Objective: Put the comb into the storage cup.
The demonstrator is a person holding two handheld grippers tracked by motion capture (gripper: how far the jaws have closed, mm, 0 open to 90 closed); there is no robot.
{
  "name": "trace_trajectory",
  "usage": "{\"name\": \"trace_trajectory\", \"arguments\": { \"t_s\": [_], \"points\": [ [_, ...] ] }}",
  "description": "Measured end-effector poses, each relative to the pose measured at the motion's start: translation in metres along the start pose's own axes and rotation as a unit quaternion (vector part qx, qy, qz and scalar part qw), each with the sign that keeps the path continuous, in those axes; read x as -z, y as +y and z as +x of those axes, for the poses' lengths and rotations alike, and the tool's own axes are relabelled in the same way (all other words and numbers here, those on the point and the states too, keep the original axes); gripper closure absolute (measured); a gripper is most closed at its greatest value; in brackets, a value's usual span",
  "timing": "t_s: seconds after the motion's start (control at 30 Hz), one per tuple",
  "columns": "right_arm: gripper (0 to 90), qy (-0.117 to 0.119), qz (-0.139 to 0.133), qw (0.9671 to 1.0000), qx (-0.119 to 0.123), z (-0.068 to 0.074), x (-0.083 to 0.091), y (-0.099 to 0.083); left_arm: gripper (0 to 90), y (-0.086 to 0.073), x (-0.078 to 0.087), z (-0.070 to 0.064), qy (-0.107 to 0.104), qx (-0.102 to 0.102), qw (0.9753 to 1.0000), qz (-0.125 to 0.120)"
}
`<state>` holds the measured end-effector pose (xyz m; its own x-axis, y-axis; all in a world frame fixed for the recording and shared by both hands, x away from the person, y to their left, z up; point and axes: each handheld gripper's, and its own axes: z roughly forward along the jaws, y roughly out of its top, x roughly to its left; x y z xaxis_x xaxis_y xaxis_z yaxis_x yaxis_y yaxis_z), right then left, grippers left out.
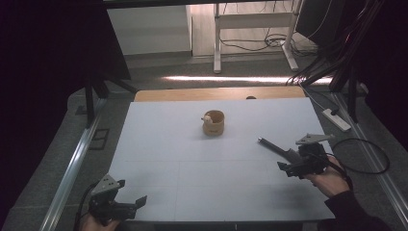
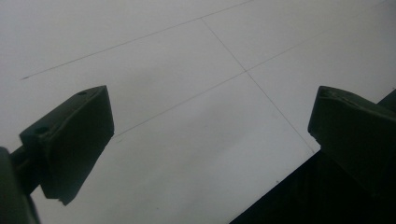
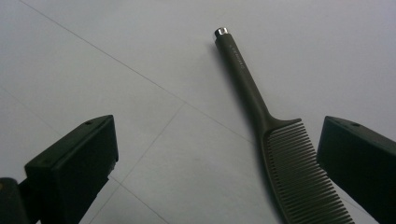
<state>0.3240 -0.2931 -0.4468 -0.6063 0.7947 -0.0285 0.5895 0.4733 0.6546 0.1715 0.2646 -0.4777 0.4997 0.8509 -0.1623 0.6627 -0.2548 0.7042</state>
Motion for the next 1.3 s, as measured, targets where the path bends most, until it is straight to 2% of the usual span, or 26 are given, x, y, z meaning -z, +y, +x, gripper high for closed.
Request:
{"name": "trace_trajectory", "arguments": {
  "t_s": [0.3, 0.67, 0.77, 0.9, 1.3],
  "points": [
    [0.0, 0.007, 0.017, 0.9998, -0.001, -0.007, -0.01, 0.008, 1.2, 0.0, 0.0, 0.0, 0.0, 0.0, 1.0, 0.0],
    [0.0, -0.005, 0.021, 0.9997, -0.008, -0.011, -0.019, 0.02, 1.3, 0.0, 0.0, 0.0, -0.001, 0.001, 1.0, 0.0],
    [0.0, -0.001, 0.022, 0.9997, -0.013, -0.013, -0.023, 0.025, 1.2, 0.0, 0.0, 0.0, -0.001, 0.0, 1.0, 0.0],
    [0.0, -0.01, 0.028, 0.9995, -0.011, -0.014, -0.027, 0.028, 1.2, 0.0, 0.0, 0.0, -0.001, 0.001, 1.0, 0.0],
    [0.0, -0.013, 0.055, 0.9984, -0.003, -0.019, -0.043, 0.038, 1.4, 0.0, 0.0, 0.0, -0.002, 0.002, 1.0, 0.0]
  ]
}}
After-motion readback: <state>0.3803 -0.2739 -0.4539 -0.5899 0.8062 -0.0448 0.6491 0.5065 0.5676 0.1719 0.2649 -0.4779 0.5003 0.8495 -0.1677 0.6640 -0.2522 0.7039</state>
